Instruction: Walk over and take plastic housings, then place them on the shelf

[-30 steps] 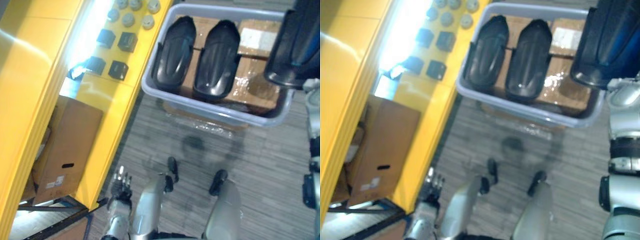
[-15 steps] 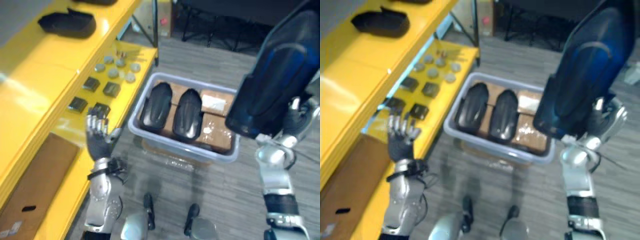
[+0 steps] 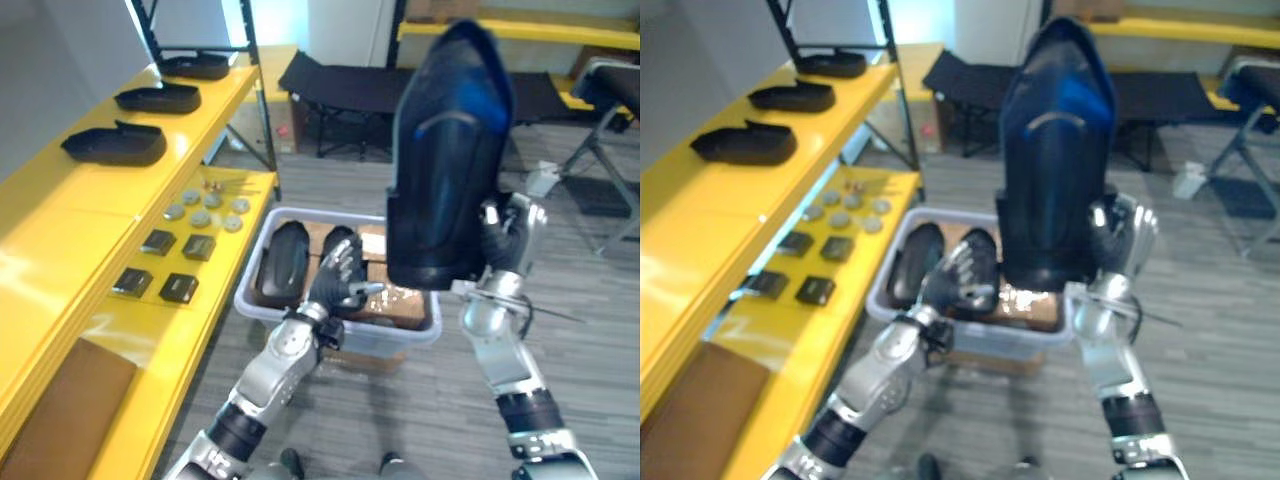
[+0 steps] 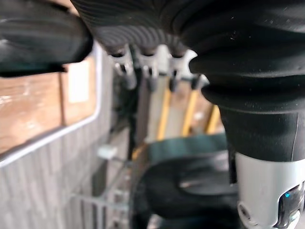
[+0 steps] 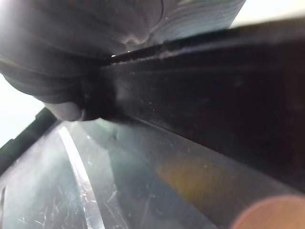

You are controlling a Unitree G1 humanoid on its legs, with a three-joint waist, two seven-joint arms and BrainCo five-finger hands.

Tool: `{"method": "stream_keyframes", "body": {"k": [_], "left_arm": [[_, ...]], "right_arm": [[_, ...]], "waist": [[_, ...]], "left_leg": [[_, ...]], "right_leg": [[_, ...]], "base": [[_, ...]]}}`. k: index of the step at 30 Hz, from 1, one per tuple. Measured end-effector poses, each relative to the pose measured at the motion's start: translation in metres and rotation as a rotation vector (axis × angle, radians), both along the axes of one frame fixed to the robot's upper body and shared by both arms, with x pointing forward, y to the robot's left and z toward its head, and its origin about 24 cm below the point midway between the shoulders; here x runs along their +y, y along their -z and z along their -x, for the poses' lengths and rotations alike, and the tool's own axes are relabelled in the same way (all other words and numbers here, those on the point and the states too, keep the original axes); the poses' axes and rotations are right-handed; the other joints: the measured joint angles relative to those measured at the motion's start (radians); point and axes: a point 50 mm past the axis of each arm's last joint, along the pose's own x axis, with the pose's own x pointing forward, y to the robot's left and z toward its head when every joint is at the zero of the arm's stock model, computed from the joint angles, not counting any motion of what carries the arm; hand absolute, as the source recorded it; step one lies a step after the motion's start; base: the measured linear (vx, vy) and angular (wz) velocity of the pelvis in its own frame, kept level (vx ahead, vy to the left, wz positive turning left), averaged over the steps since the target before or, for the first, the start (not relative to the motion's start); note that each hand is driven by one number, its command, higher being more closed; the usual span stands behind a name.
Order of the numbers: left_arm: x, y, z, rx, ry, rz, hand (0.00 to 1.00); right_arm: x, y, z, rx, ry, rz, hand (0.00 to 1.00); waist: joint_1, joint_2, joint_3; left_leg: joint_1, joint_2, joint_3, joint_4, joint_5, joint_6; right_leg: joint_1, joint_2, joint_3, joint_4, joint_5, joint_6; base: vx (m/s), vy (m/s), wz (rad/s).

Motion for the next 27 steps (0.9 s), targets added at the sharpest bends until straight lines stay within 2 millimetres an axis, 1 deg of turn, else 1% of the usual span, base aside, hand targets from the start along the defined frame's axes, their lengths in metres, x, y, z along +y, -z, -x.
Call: {"method": "stream_keyframes", "body": {"k": [5, 8, 13, 16, 19, 23, 24, 27], "left_arm": [[0.001, -0.002, -0.002, 0.014, -0.002, 0.025, 0.00], [0.005, -0.003, -0.004, 0.017, -0.020, 0.039, 0.00], [0.008, -0.004, -0.006, 0.031, -0.028, 0.071, 0.00], [0.007, -0.004, -0.006, 0.049, -0.005, 0.110, 0.00], [0.003, -0.003, -0.004, 0.087, 0.019, 0.143, 0.00], [0.002, -0.004, -0.004, 0.109, 0.012, 0.180, 0.00], [0.003, -0.003, -0.004, 0.112, 0.002, 0.180, 1.00], [0.002, -0.003, -0.004, 0.138, -0.001, 0.213, 1.00]], "right_arm": [[0.014, 0.001, -0.001, 0.016, -0.083, 0.036, 1.00], [0.027, 0.005, -0.001, 0.033, -0.142, 0.038, 1.00], [0.030, 0.007, -0.002, 0.052, -0.157, 0.060, 1.00], [0.031, 0.012, -0.003, 0.079, -0.175, 0.068, 1.00], [0.037, 0.025, -0.002, 0.130, -0.205, 0.081, 1.00], [0.040, 0.033, 0.001, 0.156, -0.215, 0.080, 1.00], [0.040, 0.034, 0.001, 0.164, -0.216, 0.079, 1.00], [0.042, 0.039, 0.001, 0.185, -0.224, 0.078, 1.00]], "waist": [[0.002, 0.000, -0.004], [0.003, 0.000, -0.004], [0.003, 0.000, -0.005], [0.002, 0.003, -0.007], [0.002, 0.005, -0.025], [0.002, 0.006, -0.030], [0.002, 0.006, -0.030], [0.002, 0.005, -0.031]], "left_leg": [[0.019, -0.007, 0.004, -0.033, 0.018, 0.002], [0.031, -0.010, 0.015, -0.045, 0.023, 0.003], [0.031, -0.010, 0.016, -0.048, 0.027, 0.004], [0.030, -0.011, 0.016, -0.052, 0.029, 0.004], [0.028, -0.013, 0.016, -0.052, 0.032, 0.006], [0.028, -0.014, 0.013, -0.052, 0.033, 0.007], [0.028, -0.014, 0.013, -0.052, 0.034, 0.007], [0.027, -0.013, 0.010, -0.053, 0.036, 0.007]], "right_leg": [[0.001, 0.000, 0.006, -0.002, 0.007, 0.000], [0.002, 0.000, 0.019, -0.003, 0.008, 0.002], [0.002, 0.000, 0.020, -0.007, 0.008, 0.002], [0.003, 0.001, 0.020, -0.014, 0.012, 0.002], [0.004, 0.000, 0.020, -0.020, 0.014, 0.004], [0.004, 0.000, 0.019, -0.021, 0.014, 0.004], [0.004, 0.000, 0.019, -0.021, 0.015, 0.003], [0.006, 0.000, 0.020, -0.029, 0.015, 0.003]], "base": [[0.01, 0.037, -0.02], [0.00, 0.041, -0.09], [0.00, 0.004, -0.01], [0.00, 0.000, 0.00], [0.01, 0.010, 0.00], [0.01, 0.006, 0.00], [0.00, 0.000, 0.00], [0.00, 0.000, 0.00]]}}
